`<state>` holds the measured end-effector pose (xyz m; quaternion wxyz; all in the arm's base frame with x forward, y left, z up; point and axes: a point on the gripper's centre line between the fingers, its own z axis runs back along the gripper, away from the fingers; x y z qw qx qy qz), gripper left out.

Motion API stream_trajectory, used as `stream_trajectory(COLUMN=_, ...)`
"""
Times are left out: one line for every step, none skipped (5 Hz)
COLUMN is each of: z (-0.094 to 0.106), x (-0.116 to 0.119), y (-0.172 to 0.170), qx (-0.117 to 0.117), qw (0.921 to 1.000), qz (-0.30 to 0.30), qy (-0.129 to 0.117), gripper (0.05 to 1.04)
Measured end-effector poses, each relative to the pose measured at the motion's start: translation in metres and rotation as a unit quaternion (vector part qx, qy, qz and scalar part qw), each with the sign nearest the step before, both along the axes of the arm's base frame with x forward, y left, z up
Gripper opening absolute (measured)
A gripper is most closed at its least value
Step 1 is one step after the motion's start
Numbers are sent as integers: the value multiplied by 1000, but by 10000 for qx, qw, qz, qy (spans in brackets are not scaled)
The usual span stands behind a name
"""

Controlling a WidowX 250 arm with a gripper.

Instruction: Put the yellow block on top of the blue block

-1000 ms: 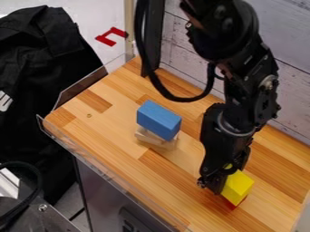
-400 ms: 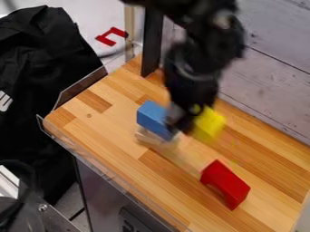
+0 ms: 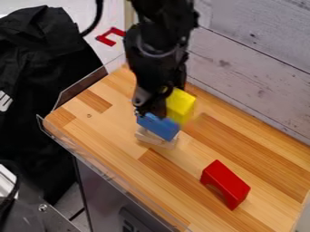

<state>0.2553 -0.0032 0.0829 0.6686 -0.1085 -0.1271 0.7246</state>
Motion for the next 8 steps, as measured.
stream_trajectory(z=-9, x=-1, y=4, qx=-73, qw=9998, qz=13, qy=182, gripper=591)
stream_trajectory(z=-16, x=0, y=7, qx=-167, qw=9995, qz=65, qy=262, gripper=591)
stream_trajectory(z=-19, x=9, y=9, qx=-197, qw=9994, qz=23, qy=301, gripper=591)
stream_trajectory(z=-24, x=11, y=12, qx=-271, qw=9990, qz=44, qy=365, gripper=590)
stream_trajectory(z=-27, x=15, y=14, qx=-315, qw=9987, qz=33, qy=389, gripper=590)
stream_trajectory(z=-29, x=16, y=16, qx=-327, qw=9987, qz=37, qy=401, gripper=590)
stream_trajectory(z=-29, x=16, y=18, qx=-342, qw=9986, qz=29, qy=404, gripper=590)
stream_trajectory(z=-33, x=15, y=20, qx=-370, qw=9982, qz=-9, qy=480, gripper=591)
